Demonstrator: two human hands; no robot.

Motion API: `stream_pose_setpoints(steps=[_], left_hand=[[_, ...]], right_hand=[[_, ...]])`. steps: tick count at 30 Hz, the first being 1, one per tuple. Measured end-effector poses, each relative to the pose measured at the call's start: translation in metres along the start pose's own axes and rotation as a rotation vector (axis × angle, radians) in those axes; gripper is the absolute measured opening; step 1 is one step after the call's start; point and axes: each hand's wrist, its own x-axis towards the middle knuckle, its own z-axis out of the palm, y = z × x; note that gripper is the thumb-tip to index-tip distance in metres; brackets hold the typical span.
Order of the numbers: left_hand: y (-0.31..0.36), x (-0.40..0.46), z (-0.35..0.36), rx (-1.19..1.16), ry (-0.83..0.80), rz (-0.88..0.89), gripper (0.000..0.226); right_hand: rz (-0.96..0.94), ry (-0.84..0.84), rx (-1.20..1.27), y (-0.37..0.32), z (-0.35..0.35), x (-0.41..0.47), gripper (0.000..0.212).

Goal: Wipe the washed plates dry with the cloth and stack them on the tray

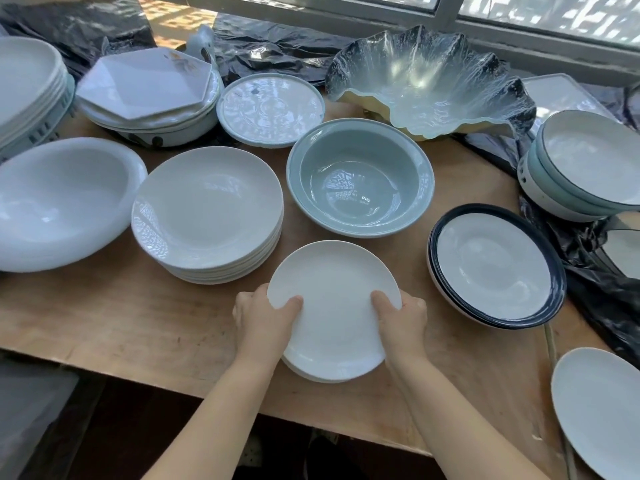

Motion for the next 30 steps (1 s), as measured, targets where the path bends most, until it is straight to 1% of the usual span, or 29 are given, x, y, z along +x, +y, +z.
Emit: stream_pose_setpoints(steps=[3,8,12,15,18,20,21,22,23,24,25,26,28,30], left_hand=[[0.004,-0.004,0.001,-0.022,-0.005,-0.011,0.034],[0.002,-0.008,-0.001,-0.032,-0.009,-0.023,0.026],[0.0,-0.008,-0.002,-0.106,0.004,-0.036,0.033],[-0.002,-0.013,0.001,-0.214,-0.008,-0.04,0.038],[-0.003,-0.019,0.003,-0.269,-0.019,-0.056,0.04],[-0.003,-0.021,0.002,-0.317,-0.038,-0.061,0.036],[-0.003,-0.023,0.0,-0.321,-0.049,-0.052,0.038],[-0.006,-0.023,-0.001,-0.315,-0.059,-0.036,0.046],[-0.01,-0.025,-0.003,-0.311,-0.068,-0.027,0.057],[-0.014,-0.026,-0.007,-0.301,-0.066,-0.027,0.064],[-0.019,-0.027,-0.01,-0.304,-0.052,-0.021,0.066],[-0.025,-0.029,-0.014,-0.306,-0.034,-0.026,0.065],[-0.037,-0.035,-0.025,-0.284,0.009,-0.005,0.064],[-0.048,-0.044,-0.038,-0.195,0.074,0.053,0.061]], right_hand=[[0.023,-0.005,0.029,-0.001,-0.002,-0.003,0.016],[0.007,-0.02,-0.049,-0.006,-0.005,-0.002,0.018],[0.012,-0.039,-0.074,-0.006,-0.006,-0.006,0.024],[0.044,-0.059,0.023,-0.007,-0.005,-0.009,0.012],[0.039,-0.055,0.045,-0.006,-0.007,-0.008,0.01],[0.021,-0.082,0.018,-0.006,-0.01,-0.008,0.009],[0.007,-0.104,-0.01,-0.005,-0.012,-0.007,0.013],[-0.009,-0.13,-0.056,-0.006,-0.015,-0.006,0.028],[-0.027,-0.146,-0.117,-0.006,-0.017,-0.004,0.048],[-0.052,-0.146,-0.178,-0.009,-0.02,-0.005,0.064],[-0.1,-0.141,-0.25,-0.011,-0.022,-0.004,0.072],[-0.16,-0.137,-0.343,-0.015,-0.024,-0.005,0.075],[-0.341,-0.101,-0.565,-0.024,-0.025,-0.011,0.073],[-0.584,-0.06,-0.723,-0.032,-0.024,-0.021,0.064]])
